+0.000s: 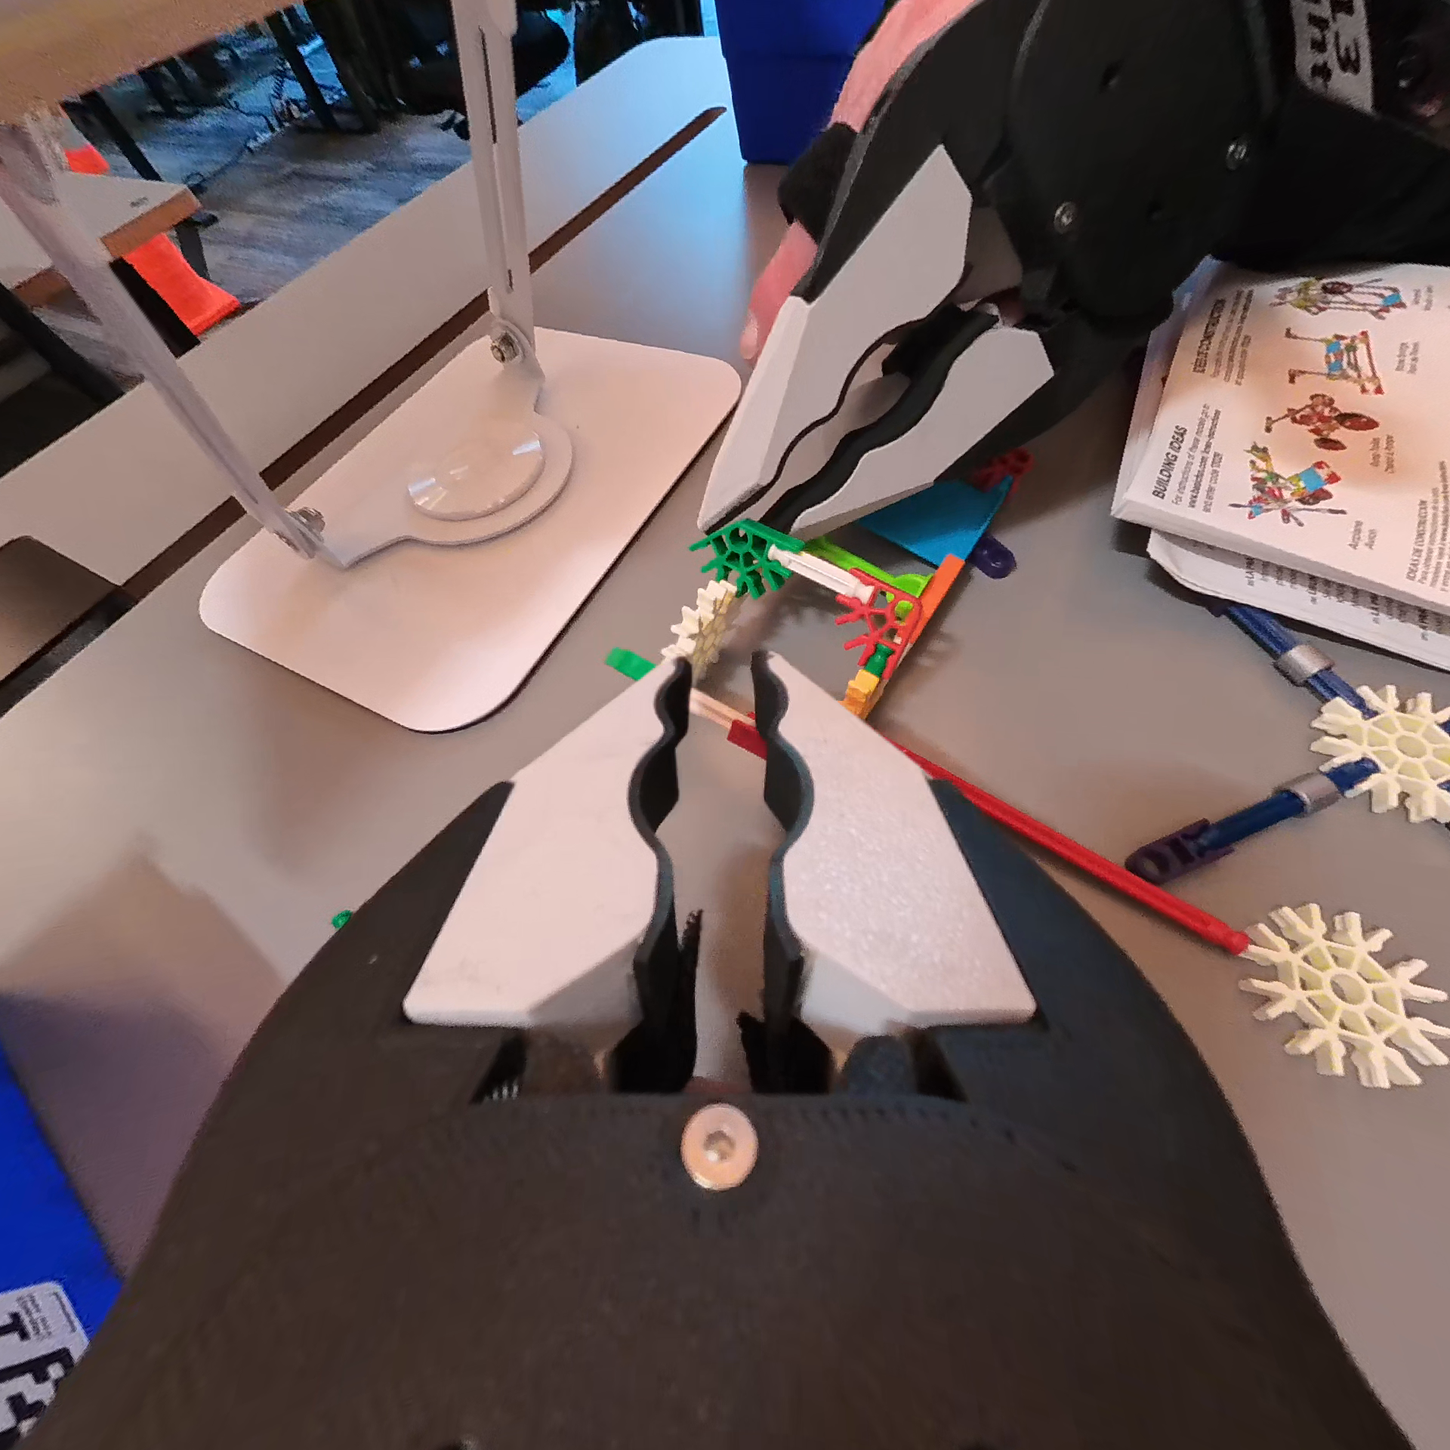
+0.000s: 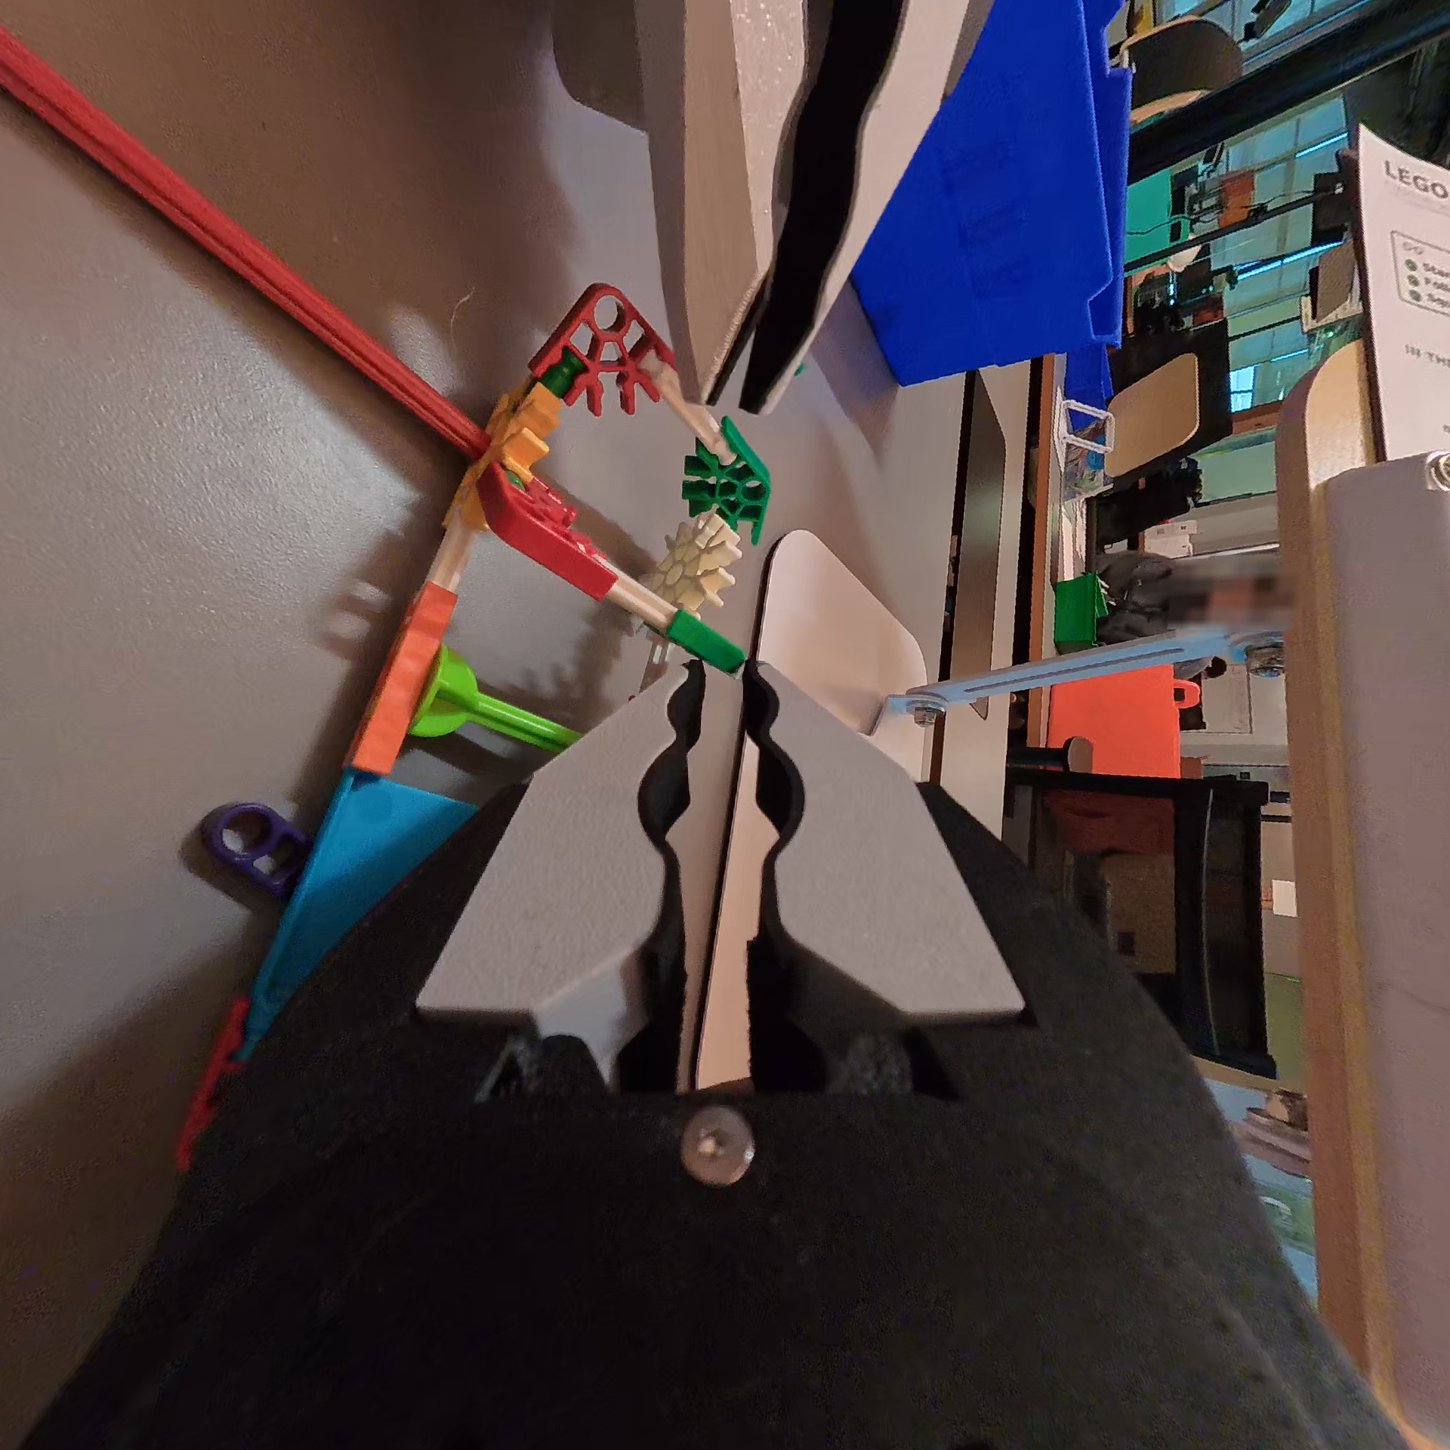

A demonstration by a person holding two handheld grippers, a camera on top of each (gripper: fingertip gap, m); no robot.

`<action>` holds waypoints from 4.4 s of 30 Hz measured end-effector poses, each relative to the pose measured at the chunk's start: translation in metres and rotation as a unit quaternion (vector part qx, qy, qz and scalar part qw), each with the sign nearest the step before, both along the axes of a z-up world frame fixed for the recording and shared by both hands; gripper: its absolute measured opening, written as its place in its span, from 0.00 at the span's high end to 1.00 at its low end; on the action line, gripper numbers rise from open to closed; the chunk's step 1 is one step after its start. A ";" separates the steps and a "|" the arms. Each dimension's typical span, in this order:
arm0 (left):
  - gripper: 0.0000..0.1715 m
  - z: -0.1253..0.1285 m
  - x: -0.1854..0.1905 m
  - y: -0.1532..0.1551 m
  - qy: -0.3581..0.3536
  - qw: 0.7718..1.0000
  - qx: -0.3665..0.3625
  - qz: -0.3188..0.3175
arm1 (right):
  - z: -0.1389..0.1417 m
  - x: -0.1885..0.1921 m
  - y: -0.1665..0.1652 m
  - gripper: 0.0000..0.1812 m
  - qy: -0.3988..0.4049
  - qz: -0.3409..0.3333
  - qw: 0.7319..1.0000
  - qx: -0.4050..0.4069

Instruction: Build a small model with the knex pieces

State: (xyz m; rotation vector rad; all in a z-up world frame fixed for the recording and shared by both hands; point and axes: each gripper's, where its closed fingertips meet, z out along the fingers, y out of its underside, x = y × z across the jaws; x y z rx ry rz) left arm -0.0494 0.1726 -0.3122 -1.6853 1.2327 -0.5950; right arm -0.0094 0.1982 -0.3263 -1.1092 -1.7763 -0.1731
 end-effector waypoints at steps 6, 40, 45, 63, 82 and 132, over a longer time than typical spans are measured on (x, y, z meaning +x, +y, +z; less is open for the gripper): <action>0.86 0.000 0.000 0.003 -0.005 1.000 0.003 0.010 | 0.003 -0.001 -0.001 0.94 0.007 0.000 1.000 -0.007; 0.81 -0.011 -0.003 0.014 0.016 0.999 0.001 0.046 | 0.008 0.000 0.008 0.90 0.115 -0.029 0.992 -0.052; 0.81 -0.011 -0.003 0.014 0.017 0.999 0.000 0.048 | 0.006 -0.001 0.006 0.90 0.110 -0.027 0.993 -0.043; 0.81 -0.014 -0.004 0.014 0.024 0.999 -0.006 0.046 | 0.004 -0.001 0.007 0.90 0.104 -0.027 0.994 -0.038; 0.81 -0.015 -0.003 0.014 0.027 0.999 -0.007 0.045 | 0.003 0.000 0.008 0.90 0.102 -0.028 0.994 -0.038; 0.80 -0.016 -0.006 0.022 0.026 0.997 -0.016 0.066 | 0.022 0.014 0.031 0.89 0.201 -0.077 0.971 -0.102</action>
